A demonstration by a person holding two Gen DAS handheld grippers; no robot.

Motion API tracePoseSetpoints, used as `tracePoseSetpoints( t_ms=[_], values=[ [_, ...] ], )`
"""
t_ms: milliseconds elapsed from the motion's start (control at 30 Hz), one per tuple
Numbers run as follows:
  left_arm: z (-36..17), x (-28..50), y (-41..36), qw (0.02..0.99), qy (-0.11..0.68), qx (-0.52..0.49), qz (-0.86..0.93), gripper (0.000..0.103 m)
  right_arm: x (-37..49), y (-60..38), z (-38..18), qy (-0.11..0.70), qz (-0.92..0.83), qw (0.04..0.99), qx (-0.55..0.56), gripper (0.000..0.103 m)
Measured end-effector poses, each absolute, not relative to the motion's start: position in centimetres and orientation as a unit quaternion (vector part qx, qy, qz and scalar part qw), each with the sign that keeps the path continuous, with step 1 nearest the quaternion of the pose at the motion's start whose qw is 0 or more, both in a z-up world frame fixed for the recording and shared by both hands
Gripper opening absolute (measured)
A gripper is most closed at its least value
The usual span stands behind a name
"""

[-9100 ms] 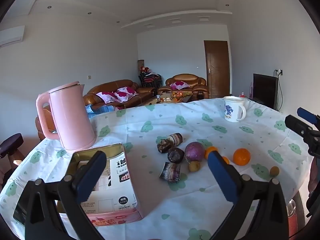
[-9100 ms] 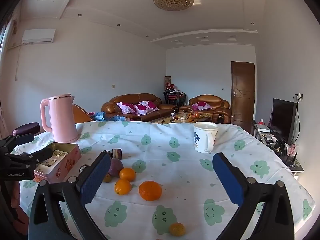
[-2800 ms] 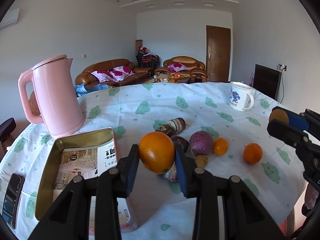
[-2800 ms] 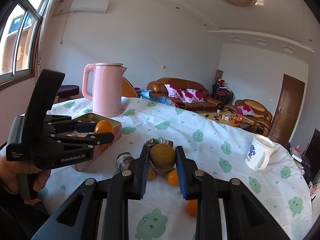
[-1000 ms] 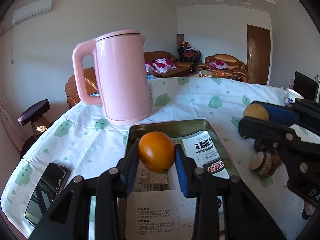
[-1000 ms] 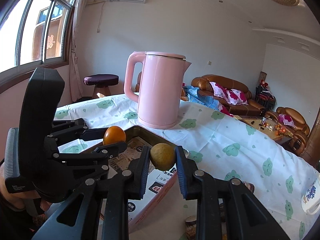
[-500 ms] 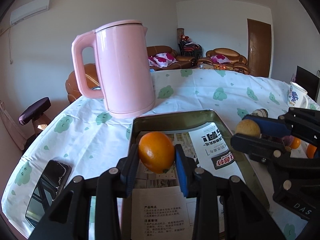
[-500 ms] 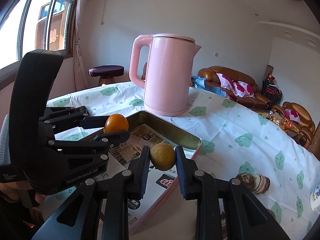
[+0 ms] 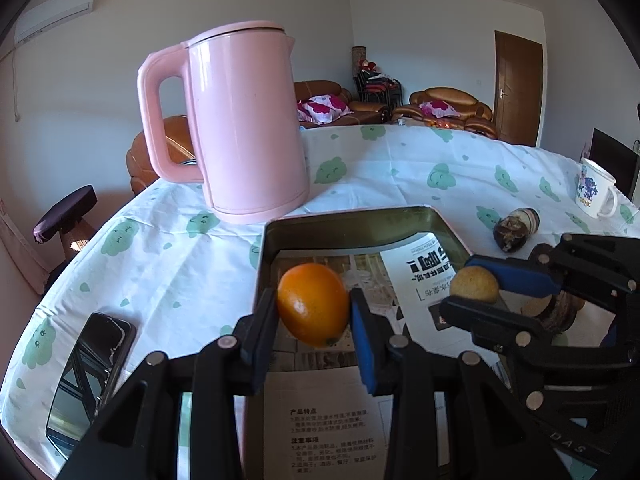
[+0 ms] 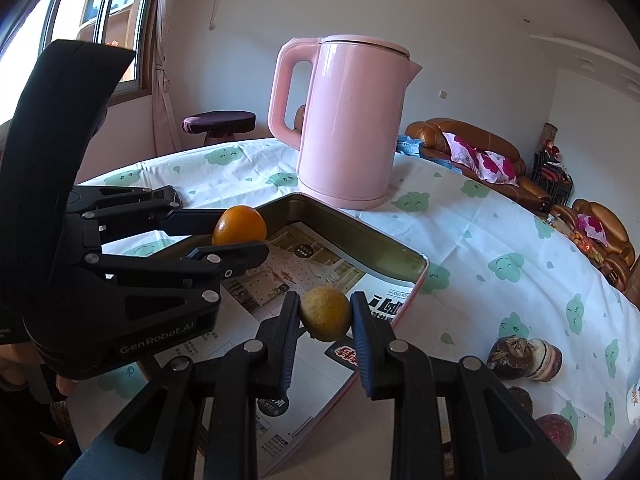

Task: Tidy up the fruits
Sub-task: 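Carry the orange with the left tool while the right carries the yellow fruit over the tin, then open the left tool over the tin while the right releases its fruit into it, then grasp a taro slice with the left tool while the right grasps the large orange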

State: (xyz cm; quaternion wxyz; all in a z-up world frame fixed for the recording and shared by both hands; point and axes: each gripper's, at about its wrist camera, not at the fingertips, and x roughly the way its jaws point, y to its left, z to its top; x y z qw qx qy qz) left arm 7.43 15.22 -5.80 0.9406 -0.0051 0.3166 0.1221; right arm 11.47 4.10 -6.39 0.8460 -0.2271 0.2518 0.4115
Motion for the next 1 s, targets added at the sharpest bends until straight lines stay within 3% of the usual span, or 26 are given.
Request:
tracePoseSetpoints(
  t_ms=[267,467,633,733,867,1000],
  values=[
    [-5.8,7.4,15.0,0.940,0.318,0.002,0.126,0.041,11.7,4.4,-6.9,0.266,0.411,0.841,-0.233,0.028],
    [-5.6,7.0,14.9,0.943,0.308,-0.001,0.128,0.057,11.4,3.9,-6.5,0.256,0.404,0.847,-0.231,0.046],
    [-4.7,6.2,14.0,0.951,0.286,-0.007,0.117,0.069,11.0,0.6,-5.0,0.240,0.387,0.859,-0.233,0.047],
    [-4.1,6.1,12.9,0.955,0.277,-0.005,0.104,0.071,11.0,-2.6,-3.5,0.231,0.368,0.870,-0.232,0.048],
    [-3.7,6.2,10.6,0.959,0.273,0.000,0.078,0.073,10.8,-7.3,-1.4,0.212,0.327,0.892,-0.230,0.066],
    [-3.8,6.5,8.0,0.960,0.277,0.017,0.050,0.073,10.8,-11.8,0.3,0.204,0.286,0.911,-0.216,0.068]
  ],
)
